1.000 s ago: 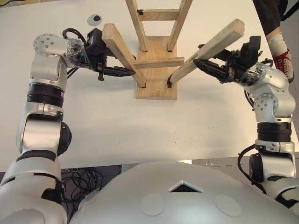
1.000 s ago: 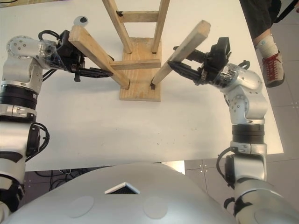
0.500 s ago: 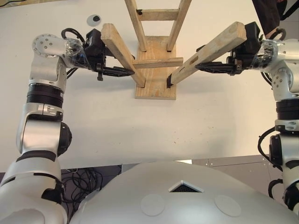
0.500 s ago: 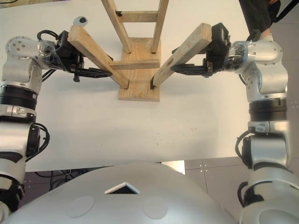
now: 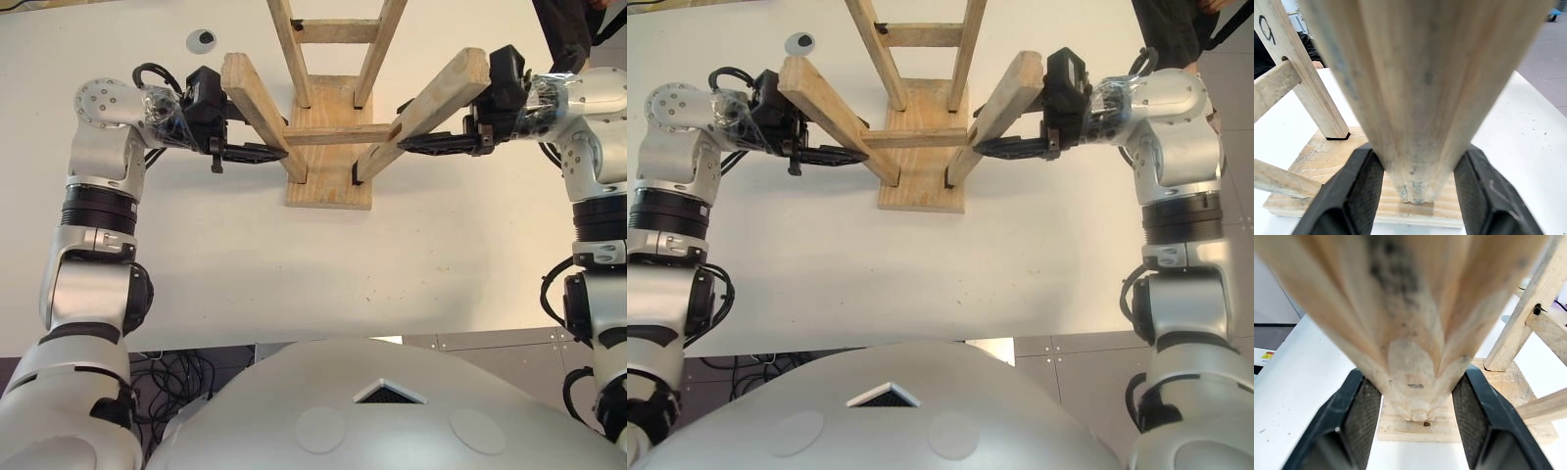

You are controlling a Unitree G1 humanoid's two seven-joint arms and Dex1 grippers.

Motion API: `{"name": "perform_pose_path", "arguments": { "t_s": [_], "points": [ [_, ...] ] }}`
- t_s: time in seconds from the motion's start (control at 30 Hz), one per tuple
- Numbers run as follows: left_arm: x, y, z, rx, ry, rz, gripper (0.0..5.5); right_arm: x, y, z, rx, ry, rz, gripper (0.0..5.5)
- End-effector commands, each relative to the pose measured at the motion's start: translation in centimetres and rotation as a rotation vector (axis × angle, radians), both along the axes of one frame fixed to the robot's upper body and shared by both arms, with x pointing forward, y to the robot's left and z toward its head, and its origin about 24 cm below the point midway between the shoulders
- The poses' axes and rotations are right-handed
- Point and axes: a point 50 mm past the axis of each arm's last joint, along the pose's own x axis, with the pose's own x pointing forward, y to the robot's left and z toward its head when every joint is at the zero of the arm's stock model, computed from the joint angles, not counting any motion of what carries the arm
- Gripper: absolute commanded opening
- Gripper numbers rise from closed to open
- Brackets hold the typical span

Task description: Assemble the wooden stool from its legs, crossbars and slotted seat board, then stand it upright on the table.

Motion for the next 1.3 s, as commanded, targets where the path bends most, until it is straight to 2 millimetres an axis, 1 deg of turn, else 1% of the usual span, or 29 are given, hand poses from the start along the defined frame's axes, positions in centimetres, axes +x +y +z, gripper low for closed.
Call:
{"name": "perform_pose_path", "arguments": {
  "t_s": [0.03, 0.17, 0.27, 0.37, 0.43, 0.5, 0.57, 0.67, 0.73, 0.8, 0.87, 0.9, 0.97, 1.0, 1.03, 1.1, 1.17, 1.2, 1.23, 1.27, 1.3],
  "points": [
    [-1.7, -1.4, -3.9, 0.146, 0.114, -0.048, 2.01, -1.0, 1.3, -2.2, -0.116, 0.059, 0.062, 2.02],
    [-1.9, -1.7, -4.0, 0.241, 0.039, -0.052, 2.01, -0.4, 1.6, -2.3, -0.163, 0.033, 0.034, 2.02],
    [-1.7, -2.3, -3.5, 0.267, 0.019, -0.035, 2.01, -0.1, 1.5, -2.7, -0.256, 0.037, -0.004, 2.02],
    [-1.5, -3.7, -2.4, 0.246, 0.033, -0.006, 2.01, -0.2, 2.1, -4.0, -0.399, 0.1, -0.02, 2.02],
    [-1.8, -4.9, -2.0, 0.233, 0.042, -0.012, 2.01, -0.1, 2.9, -5.2, -0.529, 0.096, -0.019, 2.02],
    [-2.3, -6.0, -1.8, 0.235, 0.057, -0.037, 2.01, -0.5, 3.8, -6.3, -0.641, 0.079, 0.035, 2.02],
    [-2.8, -6.8, -1.8, 0.257, 0.075, -0.073, 2.01, -0.7, 4.7, -6.8, -0.674, 0.083, 0.08, 2.02],
    [-3.5, -7.8, -3.1, 0.338, 0.106, -0.117, 2.01, -0.7, 5.9, -7.9, -0.708, 0.109, 0.113, 2.02],
    [-3.8, -8.3, -4.2, 0.39, 0.129, -0.136, 2.01, -1.1, 6.2, -9.4, -0.776, 0.117, 0.168, 2.02],
    [-3.9, -8.8, -4.6, 0.407, 0.131, -0.138, 2.01, -1.6, 6.0, -11.1, -0.843, 0.116, 0.209, 2.02],
    [-3.8, -8.4, -5.4, 0.439, 0.132, -0.128, 2.01, -2.3, 5.5, -12.7, -0.865, 0.155, 0.212, 2.02],
    [-3.9, -8.1, -5.8, 0.453, 0.142, -0.117, 2.01, -2.5, 5.4, -13.1, -0.854, 0.167, 0.197, 2.02],
    [-3.1, -7.3, -6.6, 0.451, 0.151, 0.041, 2.01, -1.7, 5.4, -12.8, -0.771, 0.155, 0.096, 2.02],
    [-2.8, -6.7, -6.5, 0.43, 0.166, 0.103, 2.3, -0.9, 5.3, -12.1, -0.699, 0.156, 0.025, 2.02],
    [-2.4, -6.0, -6.1, 0.402, 0.176, 0.146, 2.45, -0.2, 5.0, -10.9, -0.62, 0.155, -0.036, 2.02],
    [-1.5, -5.0, -4.4, 0.333, 0.166, 0.224, 2.78, 0.8, 4.2, -8.3, -0.485, 0.135, -0.101, 2.02],
    [-1.0, -4.4, -3.0, 0.286, 0.159, 0.271, 2.93, 0.9, 3.6, -6.5, -0.423, 0.105, -0.109, 2.02],
    [-1.1, -4.2, -2.5, 0.271, 0.161, 0.278, 3.12, 0.8, 3.5, -6.0, -0.407, 0.095, -0.117, 2.02],
    [-1.5, -3.7, -2.1, 0.263, 0.177, 0.267, 3.29, 0.8, 3.2, -5.6, -0.393, 0.087, -0.119, 2.4],
    [-1.8, -3.0, -1.9, 0.27, 0.183, 0.266, 3.37, 0.9, 2.9, -5.3, -0.374, 0.08, -0.127, 2.51],
    [-2.0, -2.3, -1.8, 0.28, 0.195, 0.274, 3.57, 1.0, 2.6, -5.0, -0.363, 0.076, -0.135, 2.74]
  ]
}}
